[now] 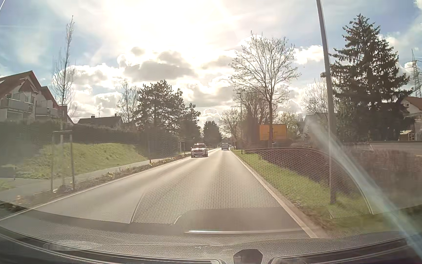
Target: Follow the waypoints while adhering to traffic rules and regulations
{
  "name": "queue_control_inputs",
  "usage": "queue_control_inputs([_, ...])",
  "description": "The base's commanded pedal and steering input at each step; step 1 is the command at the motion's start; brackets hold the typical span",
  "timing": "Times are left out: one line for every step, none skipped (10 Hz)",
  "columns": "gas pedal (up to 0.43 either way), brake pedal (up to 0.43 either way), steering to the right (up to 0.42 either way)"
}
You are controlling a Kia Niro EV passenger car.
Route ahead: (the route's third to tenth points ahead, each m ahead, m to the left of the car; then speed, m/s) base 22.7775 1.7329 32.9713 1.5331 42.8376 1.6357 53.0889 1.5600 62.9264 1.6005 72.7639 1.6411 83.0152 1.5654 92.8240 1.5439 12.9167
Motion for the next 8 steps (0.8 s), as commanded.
queue_control_inputs([0.039, 0.000, -0.002])
queue_control_inputs([0.039, 0.000, -0.002])
queue_control_inputs([0.039, 0.000, -0.002])
queue_control_inputs([0.039, 0.000, -0.002])
queue_control_inputs([0.039, 0.000, -0.002])
queue_control_inputs([0.039, 0.000, -0.002])
queue_control_inputs([0.039, 0.000, -0.002])
queue_control_inputs([0.039, 0.000, -0.002])
